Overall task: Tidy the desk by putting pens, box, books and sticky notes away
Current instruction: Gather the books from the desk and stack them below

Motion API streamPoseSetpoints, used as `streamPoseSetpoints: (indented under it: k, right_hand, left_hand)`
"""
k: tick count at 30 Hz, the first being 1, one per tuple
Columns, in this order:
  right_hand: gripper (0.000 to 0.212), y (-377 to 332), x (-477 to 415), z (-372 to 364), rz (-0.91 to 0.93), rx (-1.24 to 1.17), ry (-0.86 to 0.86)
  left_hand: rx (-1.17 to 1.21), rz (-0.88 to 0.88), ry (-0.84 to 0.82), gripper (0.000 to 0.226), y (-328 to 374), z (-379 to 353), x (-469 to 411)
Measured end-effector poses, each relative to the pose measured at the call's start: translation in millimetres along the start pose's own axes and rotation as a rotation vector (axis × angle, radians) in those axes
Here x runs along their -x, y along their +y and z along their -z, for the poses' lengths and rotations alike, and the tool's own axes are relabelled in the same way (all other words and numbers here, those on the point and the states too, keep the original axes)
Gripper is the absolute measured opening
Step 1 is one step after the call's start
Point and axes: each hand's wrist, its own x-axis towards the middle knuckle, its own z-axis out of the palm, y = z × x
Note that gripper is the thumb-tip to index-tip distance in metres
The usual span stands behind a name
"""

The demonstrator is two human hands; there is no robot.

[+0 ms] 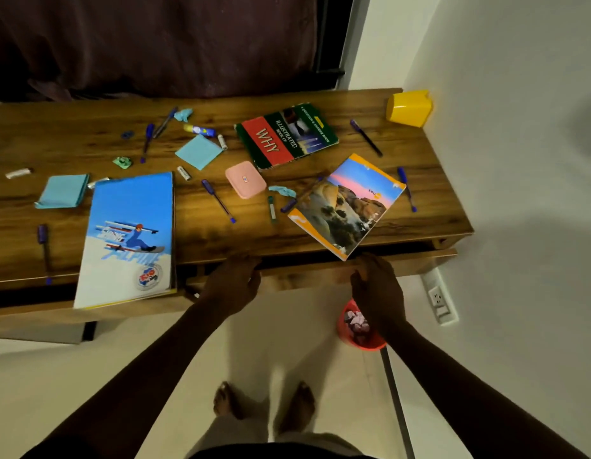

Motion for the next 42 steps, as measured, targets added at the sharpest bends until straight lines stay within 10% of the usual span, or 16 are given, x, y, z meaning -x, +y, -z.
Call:
streamPoseSetpoints:
  k: [17,42]
  right_hand:
    - [0.025,13.9,8.7,25.6,0.238,0.246,-0.158]
    - [0.065,-3.5,39.1,33.2,0.096,0.6,-1.067]
  left_hand:
    - [0.122,0.176,-0.14,0.038,15.2,-8.2,30.4]
    - [0.303,0.265,-0.804,0.04,39.7,-23.1,98.6]
